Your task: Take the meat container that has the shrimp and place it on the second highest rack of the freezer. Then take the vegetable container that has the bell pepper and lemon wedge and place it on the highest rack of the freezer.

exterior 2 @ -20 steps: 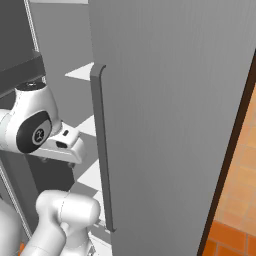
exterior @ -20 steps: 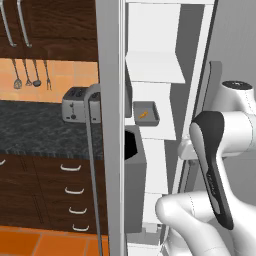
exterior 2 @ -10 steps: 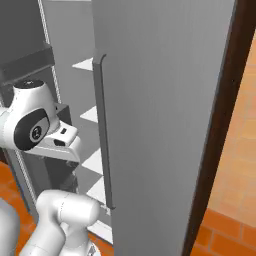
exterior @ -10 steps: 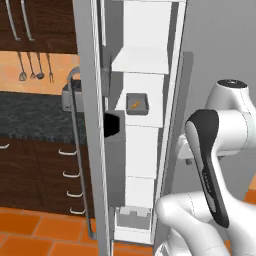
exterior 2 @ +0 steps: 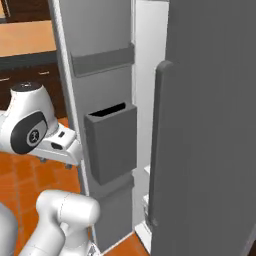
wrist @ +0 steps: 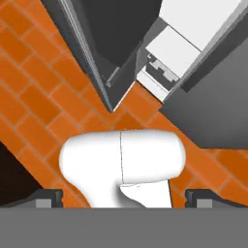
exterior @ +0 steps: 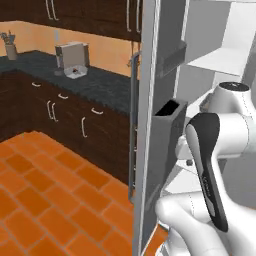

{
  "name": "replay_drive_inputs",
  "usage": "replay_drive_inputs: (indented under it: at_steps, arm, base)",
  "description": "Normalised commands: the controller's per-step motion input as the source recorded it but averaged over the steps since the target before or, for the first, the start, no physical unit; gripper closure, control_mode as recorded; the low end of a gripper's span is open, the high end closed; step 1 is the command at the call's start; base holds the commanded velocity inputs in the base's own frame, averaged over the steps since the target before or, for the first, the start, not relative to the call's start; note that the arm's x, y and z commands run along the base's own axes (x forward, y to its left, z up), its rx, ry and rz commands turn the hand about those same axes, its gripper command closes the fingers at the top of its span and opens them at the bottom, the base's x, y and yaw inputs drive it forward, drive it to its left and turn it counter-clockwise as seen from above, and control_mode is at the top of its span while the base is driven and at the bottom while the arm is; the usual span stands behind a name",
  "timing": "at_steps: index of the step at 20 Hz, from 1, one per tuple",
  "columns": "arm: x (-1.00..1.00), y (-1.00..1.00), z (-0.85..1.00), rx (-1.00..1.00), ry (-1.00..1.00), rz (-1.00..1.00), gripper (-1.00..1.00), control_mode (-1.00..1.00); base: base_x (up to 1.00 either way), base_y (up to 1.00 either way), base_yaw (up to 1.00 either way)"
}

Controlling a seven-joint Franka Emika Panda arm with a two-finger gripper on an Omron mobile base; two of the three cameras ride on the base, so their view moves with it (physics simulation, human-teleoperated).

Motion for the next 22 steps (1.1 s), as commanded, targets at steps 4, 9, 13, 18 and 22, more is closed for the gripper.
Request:
replay_drive_inputs:
  at_steps: [4, 9, 13, 18, 22]
  arm:
    - [0.0, 0.0, 0.0, 0.0, 0.0, 0.0, -1.0, 1.0]
    - [0.0, 0.0, 0.0, 0.0, 0.0, 0.0, -1.0, 1.0]
    - [0.0, 0.0, 0.0, 0.0, 0.0, 0.0, -1.0, 1.0]
    - [0.0, 0.0, 0.0, 0.0, 0.0, 0.0, -1.0, 1.0]
    - [0.0, 0.0, 0.0, 0.0, 0.0, 0.0, -1.0, 1.0]
  base:
    - [-0.08, 0.0, 1.0]
    - [0.01, 0.05, 0.91]
    - [0.49, 0.46, 0.49]
    - [0.79, 0.64, 0.0]
    - [0.93, 0.16, -0.22]
